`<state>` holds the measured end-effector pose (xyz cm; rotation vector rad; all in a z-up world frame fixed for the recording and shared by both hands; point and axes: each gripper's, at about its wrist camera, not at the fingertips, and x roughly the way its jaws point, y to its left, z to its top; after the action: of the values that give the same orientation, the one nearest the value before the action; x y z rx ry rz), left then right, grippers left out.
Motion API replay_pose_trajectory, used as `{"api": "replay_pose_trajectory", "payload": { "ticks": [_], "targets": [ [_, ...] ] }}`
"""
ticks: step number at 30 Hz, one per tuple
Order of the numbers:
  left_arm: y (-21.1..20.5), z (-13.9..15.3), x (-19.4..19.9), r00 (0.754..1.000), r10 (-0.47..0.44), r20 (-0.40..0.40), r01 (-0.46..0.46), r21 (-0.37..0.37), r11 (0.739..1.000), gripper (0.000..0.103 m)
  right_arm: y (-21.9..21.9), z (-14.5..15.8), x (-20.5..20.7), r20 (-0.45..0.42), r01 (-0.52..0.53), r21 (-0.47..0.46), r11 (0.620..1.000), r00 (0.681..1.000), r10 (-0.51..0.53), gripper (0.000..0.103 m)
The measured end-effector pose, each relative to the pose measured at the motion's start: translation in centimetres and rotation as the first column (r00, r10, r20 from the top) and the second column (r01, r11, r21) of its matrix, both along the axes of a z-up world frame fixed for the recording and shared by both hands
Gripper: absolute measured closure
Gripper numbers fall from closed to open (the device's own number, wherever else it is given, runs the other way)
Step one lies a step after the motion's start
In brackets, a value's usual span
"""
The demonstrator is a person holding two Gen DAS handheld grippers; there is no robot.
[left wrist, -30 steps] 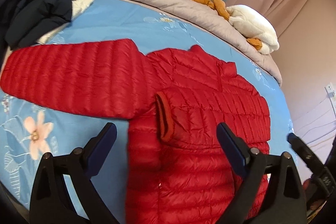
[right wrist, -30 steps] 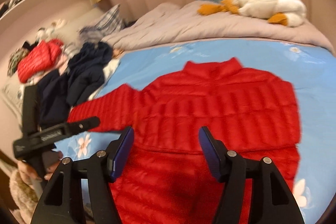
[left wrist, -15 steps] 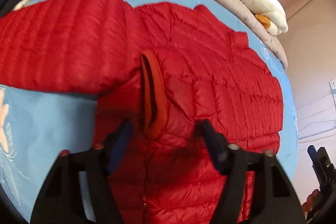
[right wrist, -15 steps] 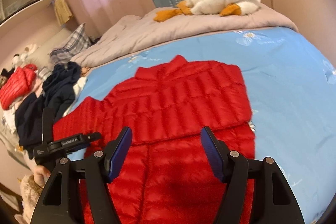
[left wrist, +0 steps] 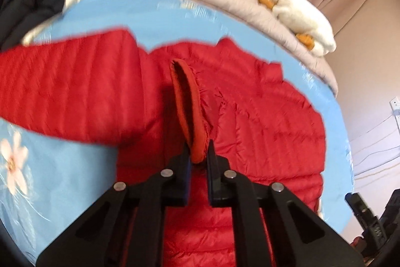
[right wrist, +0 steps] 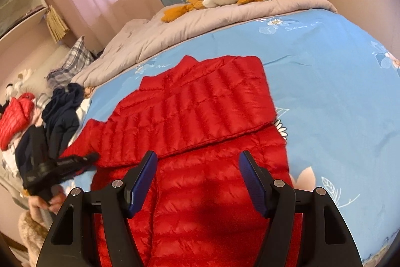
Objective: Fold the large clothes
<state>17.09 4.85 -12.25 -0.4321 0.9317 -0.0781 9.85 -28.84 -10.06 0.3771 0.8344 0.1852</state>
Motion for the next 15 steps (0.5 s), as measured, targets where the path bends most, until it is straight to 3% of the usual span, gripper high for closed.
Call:
{"api": "replay_pose_trajectory", "payload": {
  "ticks": [4, 7, 15],
  "targets": [
    [0.7, 2.7, 0.7, 0.998, 0.016, 0.065, -0.020, 0.059, 0.998, 0.094, -0.8, 0.2, -0.2, 0.013, 0.019, -0.008, 1.000, 1.000, -0.019, 0.035],
    [1.2, 2.9, 2.0, 0.997, 0.039, 0.071, -0.046, 0.109, 0.993, 0.094, -1.1, 0.1, -0.2, 0.012, 0.031, -0.009, 0.999, 0.999, -0.031, 0.036],
    [1.6, -1.9, 4.0, 0.997, 0.065, -0.040, -0.058, 0.159, 0.986, 0.094, -1.4, -0.7, -0.3, -0.015, 0.041, -0.015, 0.999, 0.999, -0.041, 0.036]
  ]
}}
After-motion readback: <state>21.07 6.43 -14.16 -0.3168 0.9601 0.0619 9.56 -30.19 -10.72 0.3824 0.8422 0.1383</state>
